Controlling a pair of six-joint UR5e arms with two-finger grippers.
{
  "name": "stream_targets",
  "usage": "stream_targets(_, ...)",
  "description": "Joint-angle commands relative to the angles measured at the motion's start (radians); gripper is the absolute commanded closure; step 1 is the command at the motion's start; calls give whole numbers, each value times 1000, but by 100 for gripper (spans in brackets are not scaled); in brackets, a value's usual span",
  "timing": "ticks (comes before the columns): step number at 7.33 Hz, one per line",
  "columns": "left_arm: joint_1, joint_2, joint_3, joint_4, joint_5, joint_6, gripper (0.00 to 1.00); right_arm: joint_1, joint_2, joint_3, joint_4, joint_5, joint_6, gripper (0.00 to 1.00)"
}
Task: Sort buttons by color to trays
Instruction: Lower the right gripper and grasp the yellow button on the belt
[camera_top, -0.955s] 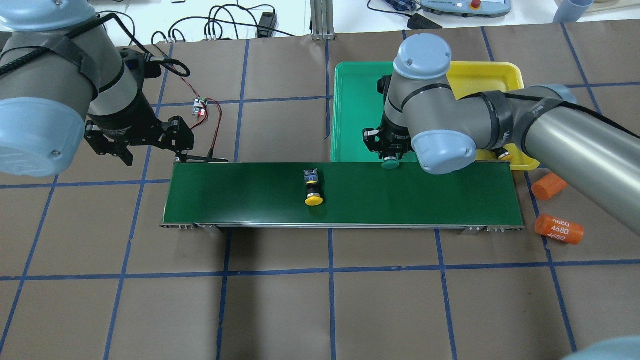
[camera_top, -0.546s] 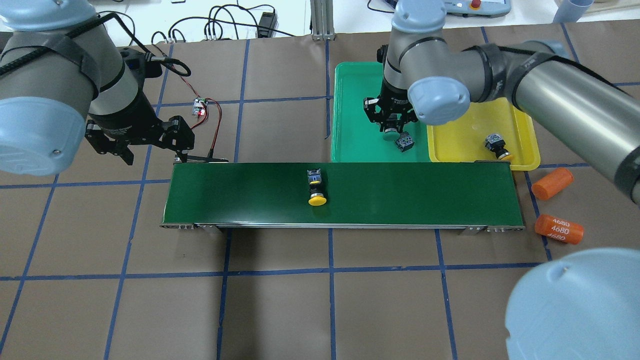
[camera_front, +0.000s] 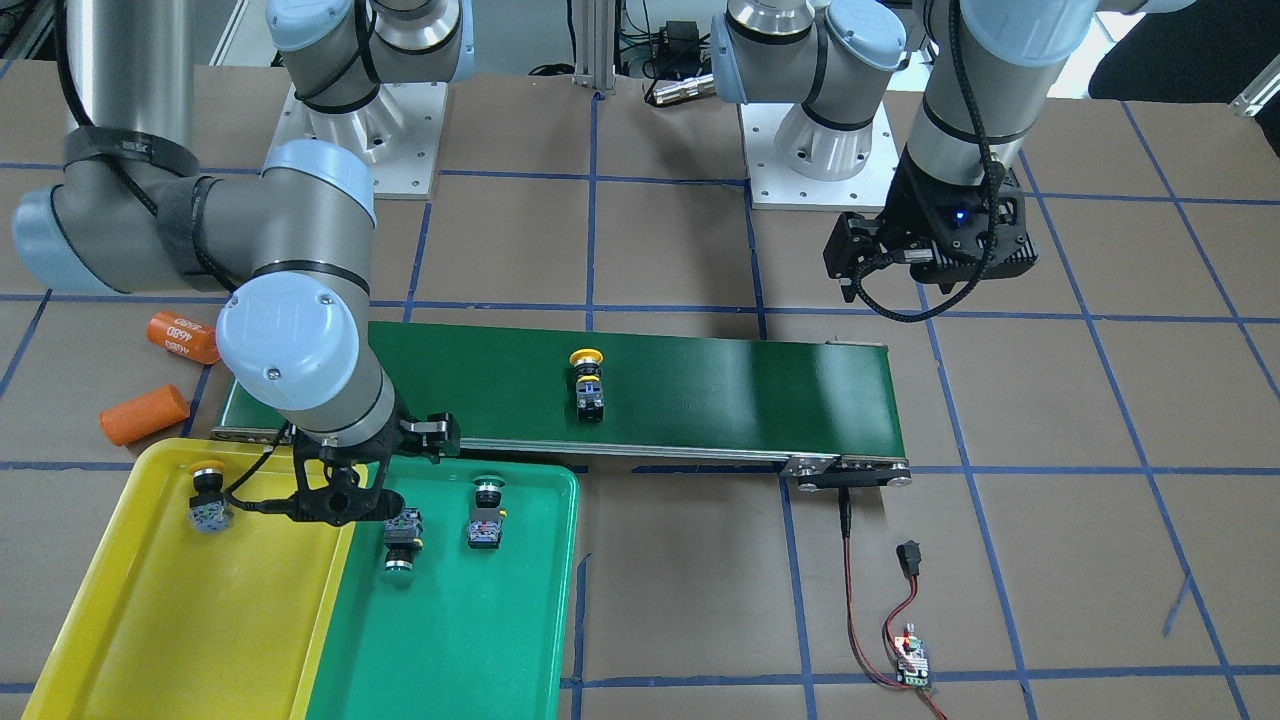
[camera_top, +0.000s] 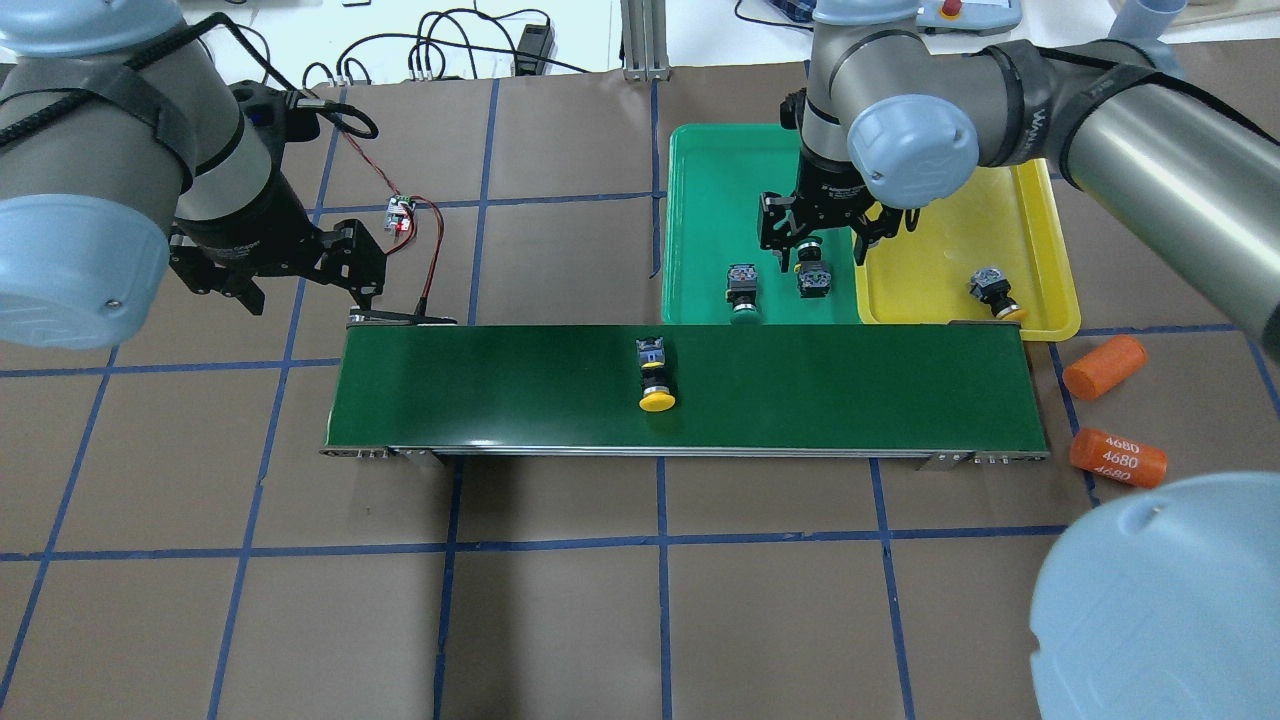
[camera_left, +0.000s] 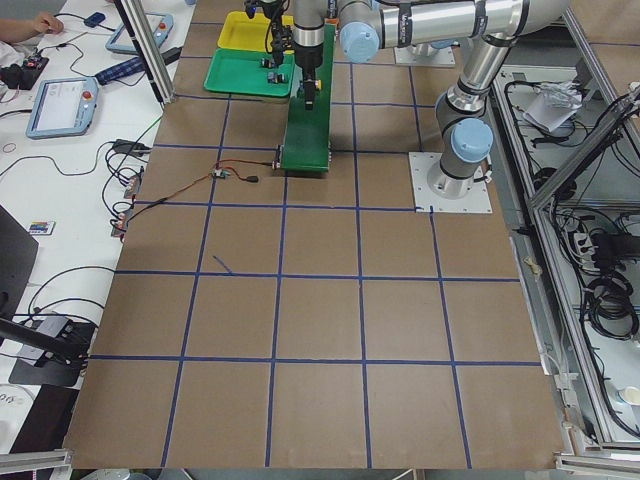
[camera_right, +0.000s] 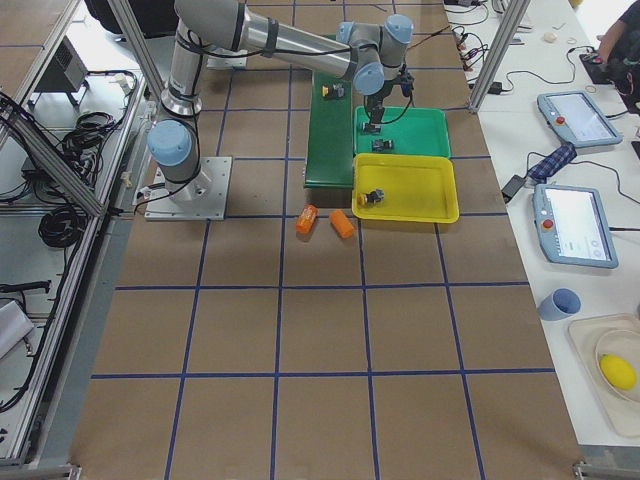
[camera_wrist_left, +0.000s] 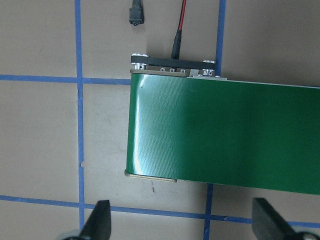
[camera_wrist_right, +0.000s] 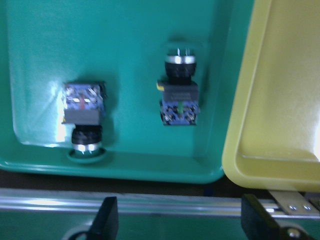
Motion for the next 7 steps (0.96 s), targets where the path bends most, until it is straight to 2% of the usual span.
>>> stream_targets(1, 0, -2, -6, 1, 0, -1, 0, -53, -171, 220, -24, -21, -30, 17)
stream_targets(2, 0, 7, -3, 1, 2, -1, 0, -71, -234, 315, -52, -22, -30, 22)
stream_targets(3, 0, 8, -4, 0, 2, -3, 0, -91, -281, 389, -93, -18, -31, 22)
stream_targets(5, -1, -2, -1, 3, 2, -12, 0, -81, -309, 410, -101, 22, -4, 21)
stream_targets(6, 0, -11, 5, 7, 0, -12, 0, -42, -306, 399, -103, 133, 75, 20)
stream_targets(7, 0, -4, -5, 21, 0, -12, 0, 11, -297, 389, -138, 154, 158, 17)
